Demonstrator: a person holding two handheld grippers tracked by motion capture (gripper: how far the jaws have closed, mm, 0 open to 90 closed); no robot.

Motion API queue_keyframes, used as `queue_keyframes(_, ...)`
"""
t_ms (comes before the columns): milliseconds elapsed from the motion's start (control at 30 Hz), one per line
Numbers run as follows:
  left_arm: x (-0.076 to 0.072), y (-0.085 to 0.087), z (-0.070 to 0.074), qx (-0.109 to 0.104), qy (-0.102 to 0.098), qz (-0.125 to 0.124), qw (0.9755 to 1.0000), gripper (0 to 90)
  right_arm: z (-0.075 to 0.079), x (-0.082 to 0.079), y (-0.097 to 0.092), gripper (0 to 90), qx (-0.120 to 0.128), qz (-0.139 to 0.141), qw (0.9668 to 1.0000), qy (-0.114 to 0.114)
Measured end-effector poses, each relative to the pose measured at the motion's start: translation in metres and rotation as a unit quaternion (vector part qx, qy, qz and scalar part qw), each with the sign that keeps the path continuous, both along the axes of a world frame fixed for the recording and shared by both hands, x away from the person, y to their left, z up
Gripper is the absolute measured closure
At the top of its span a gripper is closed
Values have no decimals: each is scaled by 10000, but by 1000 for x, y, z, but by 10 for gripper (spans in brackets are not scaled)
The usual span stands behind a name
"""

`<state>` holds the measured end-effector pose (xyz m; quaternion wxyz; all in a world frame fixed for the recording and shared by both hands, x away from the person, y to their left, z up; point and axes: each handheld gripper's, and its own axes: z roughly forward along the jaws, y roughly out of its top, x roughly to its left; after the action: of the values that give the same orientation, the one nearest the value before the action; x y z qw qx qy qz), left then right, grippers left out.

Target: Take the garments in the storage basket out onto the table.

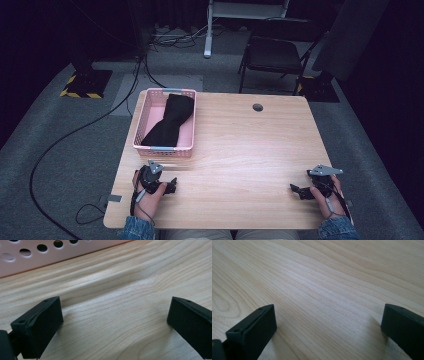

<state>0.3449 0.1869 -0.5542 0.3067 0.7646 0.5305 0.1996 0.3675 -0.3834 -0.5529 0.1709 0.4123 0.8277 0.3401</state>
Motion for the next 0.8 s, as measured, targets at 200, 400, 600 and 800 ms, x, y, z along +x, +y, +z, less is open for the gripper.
queue_keyframes(200,0,0,0,2,3,-17,10000,0,0,0,0,0,0,-1,10000,0)
queue_keyframes(400,0,1,0,-8,5,-15,10000,0,0,0,0,1,1,-1,10000,1)
queue_keyframes(600,-1,3,1,-123,5,57,9999,2,0,0,0,0,3,-3,10000,2)
queue_keyframes(800,-2,7,7,-231,-221,263,9991,23,0,0,0,0,3,-2,10000,2)
